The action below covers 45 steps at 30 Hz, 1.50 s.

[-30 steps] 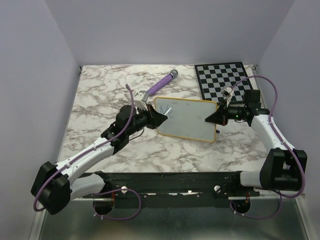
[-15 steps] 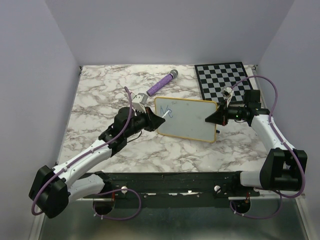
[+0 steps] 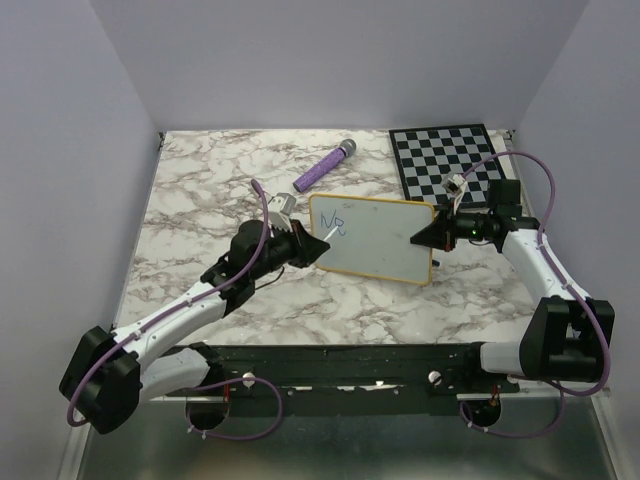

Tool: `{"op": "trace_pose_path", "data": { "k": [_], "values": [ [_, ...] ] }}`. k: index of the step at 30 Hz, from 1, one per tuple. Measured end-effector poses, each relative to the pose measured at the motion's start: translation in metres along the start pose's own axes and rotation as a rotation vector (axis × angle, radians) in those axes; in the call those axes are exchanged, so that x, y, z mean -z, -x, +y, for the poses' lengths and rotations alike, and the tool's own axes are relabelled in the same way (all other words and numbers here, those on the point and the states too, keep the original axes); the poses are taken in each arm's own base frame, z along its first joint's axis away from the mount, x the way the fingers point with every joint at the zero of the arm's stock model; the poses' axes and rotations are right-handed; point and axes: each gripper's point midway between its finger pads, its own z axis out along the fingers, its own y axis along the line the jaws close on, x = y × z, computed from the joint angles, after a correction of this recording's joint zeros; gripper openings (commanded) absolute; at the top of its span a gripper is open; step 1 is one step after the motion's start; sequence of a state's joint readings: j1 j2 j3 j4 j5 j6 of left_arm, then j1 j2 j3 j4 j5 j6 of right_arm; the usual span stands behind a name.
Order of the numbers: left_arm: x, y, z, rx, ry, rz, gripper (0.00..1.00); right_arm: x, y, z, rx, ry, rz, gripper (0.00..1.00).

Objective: Write a sentence on the whiteboard

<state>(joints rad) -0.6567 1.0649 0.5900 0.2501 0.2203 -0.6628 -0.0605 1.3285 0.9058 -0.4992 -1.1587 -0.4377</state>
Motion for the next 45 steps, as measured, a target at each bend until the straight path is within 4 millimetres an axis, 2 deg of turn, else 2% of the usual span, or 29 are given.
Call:
{"op": "trace_pose_path", "data": {
  "k": [22,36,45],
  "values": [
    [-0.032,-0.03,0.023,0.005,0.052,0.049,0.0,0.0,0.0,0.0,0.0,0.0,0.0,0.01],
    [-0.046,-0.011,0.015,-0.002,0.044,0.006,0.0,0.0,0.0,0.0,0.0,0.0,0.0,0.01],
    [-0.051,-0.011,0.019,0.0,0.061,0.013,0.0,0.0,0.0,0.0,0.0,0.0,0.0,0.01]
  ]
}}
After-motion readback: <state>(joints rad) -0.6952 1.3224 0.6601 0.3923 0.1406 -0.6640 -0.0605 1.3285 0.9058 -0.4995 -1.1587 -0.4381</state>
